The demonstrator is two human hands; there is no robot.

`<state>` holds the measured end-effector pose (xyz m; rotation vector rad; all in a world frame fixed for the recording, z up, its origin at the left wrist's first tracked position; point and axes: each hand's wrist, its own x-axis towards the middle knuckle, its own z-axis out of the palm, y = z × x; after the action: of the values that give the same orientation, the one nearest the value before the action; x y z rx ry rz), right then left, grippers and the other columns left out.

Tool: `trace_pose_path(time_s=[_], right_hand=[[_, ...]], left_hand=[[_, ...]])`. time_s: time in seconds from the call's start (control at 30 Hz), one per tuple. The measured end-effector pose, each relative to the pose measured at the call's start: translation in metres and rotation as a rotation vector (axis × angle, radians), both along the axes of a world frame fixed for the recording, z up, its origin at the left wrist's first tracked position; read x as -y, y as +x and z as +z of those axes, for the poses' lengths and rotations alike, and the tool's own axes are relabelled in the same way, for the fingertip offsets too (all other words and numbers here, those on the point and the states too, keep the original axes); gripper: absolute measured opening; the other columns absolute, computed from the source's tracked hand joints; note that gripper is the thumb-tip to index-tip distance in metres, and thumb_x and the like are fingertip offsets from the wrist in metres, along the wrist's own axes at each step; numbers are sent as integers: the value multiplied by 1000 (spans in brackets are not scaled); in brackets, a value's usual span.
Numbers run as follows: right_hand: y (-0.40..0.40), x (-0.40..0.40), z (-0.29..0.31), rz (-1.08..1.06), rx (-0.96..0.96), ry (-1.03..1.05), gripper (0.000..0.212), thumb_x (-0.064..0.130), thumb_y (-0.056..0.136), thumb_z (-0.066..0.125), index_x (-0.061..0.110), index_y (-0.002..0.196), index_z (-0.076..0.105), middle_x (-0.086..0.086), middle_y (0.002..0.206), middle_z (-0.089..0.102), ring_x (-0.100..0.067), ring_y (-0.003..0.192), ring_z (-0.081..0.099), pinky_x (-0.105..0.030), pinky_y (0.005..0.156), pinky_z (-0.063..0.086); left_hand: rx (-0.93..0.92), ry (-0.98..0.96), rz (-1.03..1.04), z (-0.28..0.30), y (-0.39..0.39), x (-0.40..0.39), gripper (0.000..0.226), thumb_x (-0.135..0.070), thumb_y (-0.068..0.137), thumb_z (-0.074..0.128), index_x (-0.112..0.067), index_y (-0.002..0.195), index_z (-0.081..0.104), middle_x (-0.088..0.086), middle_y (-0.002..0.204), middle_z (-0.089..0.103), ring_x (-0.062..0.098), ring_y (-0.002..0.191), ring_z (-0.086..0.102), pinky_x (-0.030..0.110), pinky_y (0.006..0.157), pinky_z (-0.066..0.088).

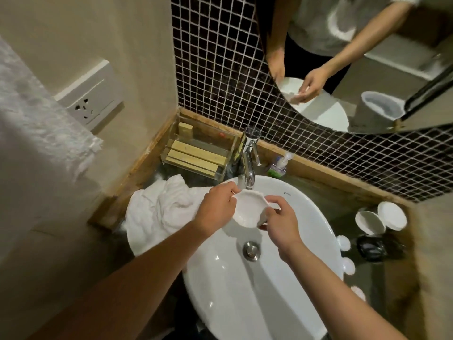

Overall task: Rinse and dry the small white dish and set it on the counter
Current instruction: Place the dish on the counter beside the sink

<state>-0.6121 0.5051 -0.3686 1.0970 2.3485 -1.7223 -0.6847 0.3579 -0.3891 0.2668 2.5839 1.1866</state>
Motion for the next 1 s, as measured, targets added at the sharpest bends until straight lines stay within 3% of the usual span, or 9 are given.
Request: trace_pose_path(time_s=[0.13,0.2,0.33,0.43,0.57,0.73,0.87,0.93,1.0], right_hand=[[17,-22,4,-115,-7,9,34,3,95,44,29,106,63,-10,100,67,-25,77,66,-49,75,61],[25,-33,5,-183,-12,3,32,5,95,46,29,106,63,-9,97,68,-25,78,67,-50,73,62],[44,-57,10,-310,-44,-21,33,10,92,52,27,117,65,-8,96,70,-30,88,67,-51,77,61],[53,-82,16,-409,-31,5,41,12,92,53,21,131,57,-8,111,67,-28,94,67,-50,86,57],[57,-121,20,-480,3,43,33,15,90,56,22,123,56,-4,112,66,-25,96,65,-46,87,54],[48,-173,10,-455,9,101,32,12,93,57,15,124,59,-10,117,63,-27,100,60,-32,78,48],[31,-207,-4,-416,55,98,47,19,93,56,16,139,54,-6,133,57,-25,118,55,-49,103,47],[23,-220,-12,-427,50,96,42,20,92,58,18,134,57,-5,129,57,-22,111,56,-46,99,49],[16,-233,-19,-443,40,86,24,17,92,59,23,114,66,-4,122,60,-15,94,57,-34,84,51]], left_hand=[[-81,73,-116,3,2,-26,23,-19,92,59,-32,111,66,-13,103,59,4,84,56,16,73,43],[-96,106,-175,5,3,-42,25,-20,92,57,-31,113,67,-12,102,56,4,87,55,19,78,44],[-48,151,-236,13,11,-83,32,-23,92,54,-25,122,62,-8,110,59,12,99,56,25,86,42],[-8,135,-335,18,17,-118,37,-23,91,55,-19,127,59,-1,122,60,18,103,58,32,95,45],[39,54,-473,21,21,-161,44,-24,92,53,-16,135,53,5,132,55,23,110,56,41,102,43],[12,-49,-504,17,16,-210,48,-29,94,49,-14,139,49,8,128,55,26,110,55,41,100,42],[-4,-99,-515,10,8,-242,38,-29,94,47,-8,124,56,10,121,56,26,110,52,34,91,39],[3,-106,-514,4,3,-259,38,-29,94,47,-9,125,55,10,122,55,22,104,52,32,86,41],[2,-125,-496,-2,-1,-273,39,-31,94,47,-13,129,53,7,124,54,15,96,49,28,80,39]])
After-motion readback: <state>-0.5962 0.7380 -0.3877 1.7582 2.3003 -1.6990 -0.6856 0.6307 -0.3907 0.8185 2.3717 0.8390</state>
